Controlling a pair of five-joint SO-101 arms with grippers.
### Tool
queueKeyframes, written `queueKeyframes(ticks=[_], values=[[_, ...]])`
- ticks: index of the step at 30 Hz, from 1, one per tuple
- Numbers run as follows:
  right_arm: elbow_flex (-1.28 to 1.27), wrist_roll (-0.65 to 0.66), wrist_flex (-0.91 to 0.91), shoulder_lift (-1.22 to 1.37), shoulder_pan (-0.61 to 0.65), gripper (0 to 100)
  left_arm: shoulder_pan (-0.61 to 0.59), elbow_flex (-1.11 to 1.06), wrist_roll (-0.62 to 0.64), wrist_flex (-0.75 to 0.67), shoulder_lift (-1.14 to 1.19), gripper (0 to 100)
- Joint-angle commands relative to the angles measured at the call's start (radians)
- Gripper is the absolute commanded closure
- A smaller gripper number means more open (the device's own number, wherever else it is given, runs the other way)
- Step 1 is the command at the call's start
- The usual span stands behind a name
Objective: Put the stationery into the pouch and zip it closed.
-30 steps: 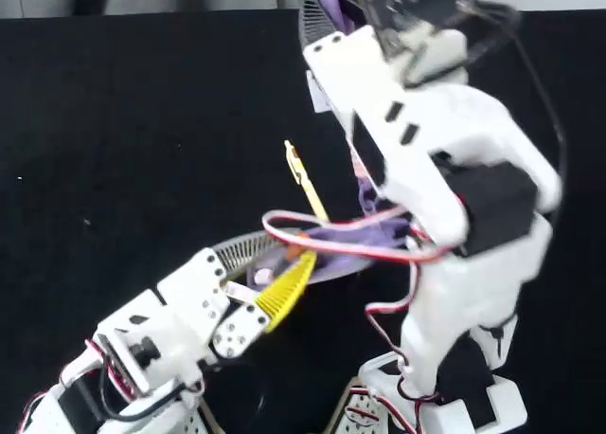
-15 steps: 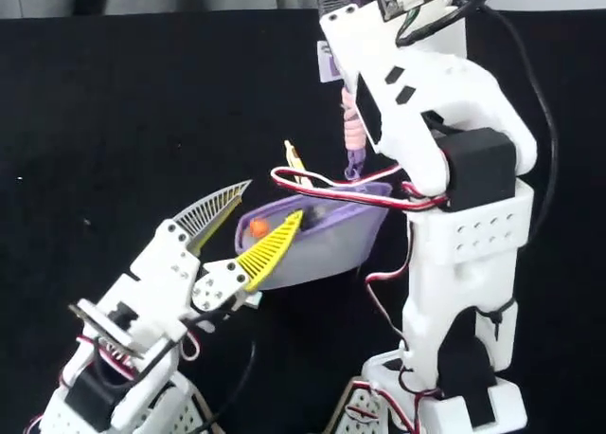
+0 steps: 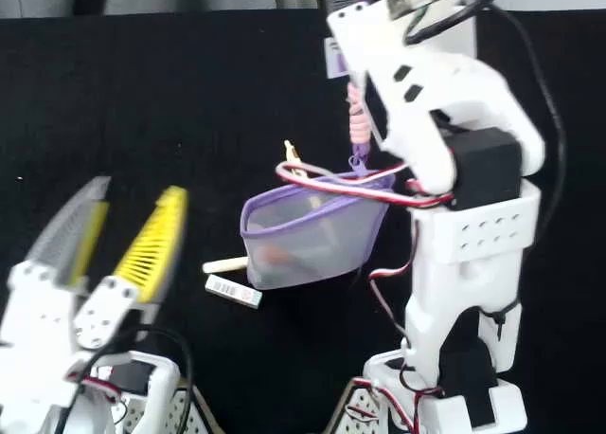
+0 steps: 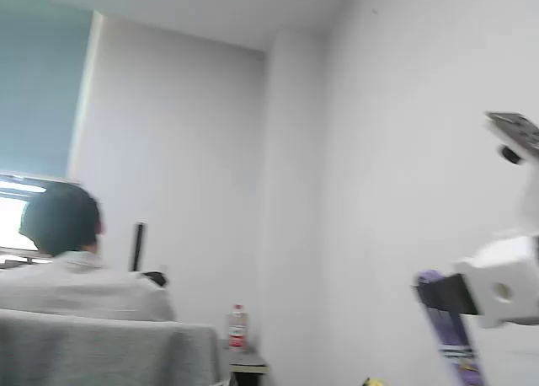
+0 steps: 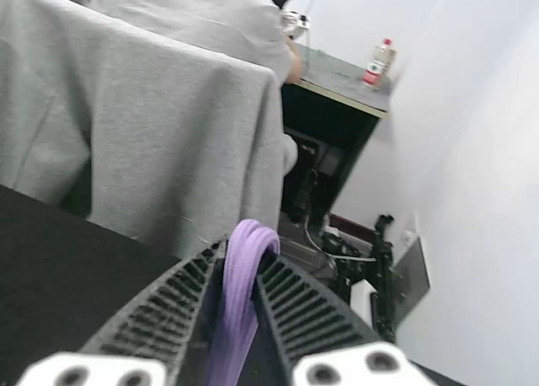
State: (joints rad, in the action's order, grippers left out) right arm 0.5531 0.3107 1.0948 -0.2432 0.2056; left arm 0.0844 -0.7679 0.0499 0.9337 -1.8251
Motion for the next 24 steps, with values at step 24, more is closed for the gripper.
queueKeyframes(ticks=[24], values=[[0.219,-0.087,0.104,-0.064,-0.334,98.7,-0.272,-0.693,-0.298,0.051,0.006,75]])
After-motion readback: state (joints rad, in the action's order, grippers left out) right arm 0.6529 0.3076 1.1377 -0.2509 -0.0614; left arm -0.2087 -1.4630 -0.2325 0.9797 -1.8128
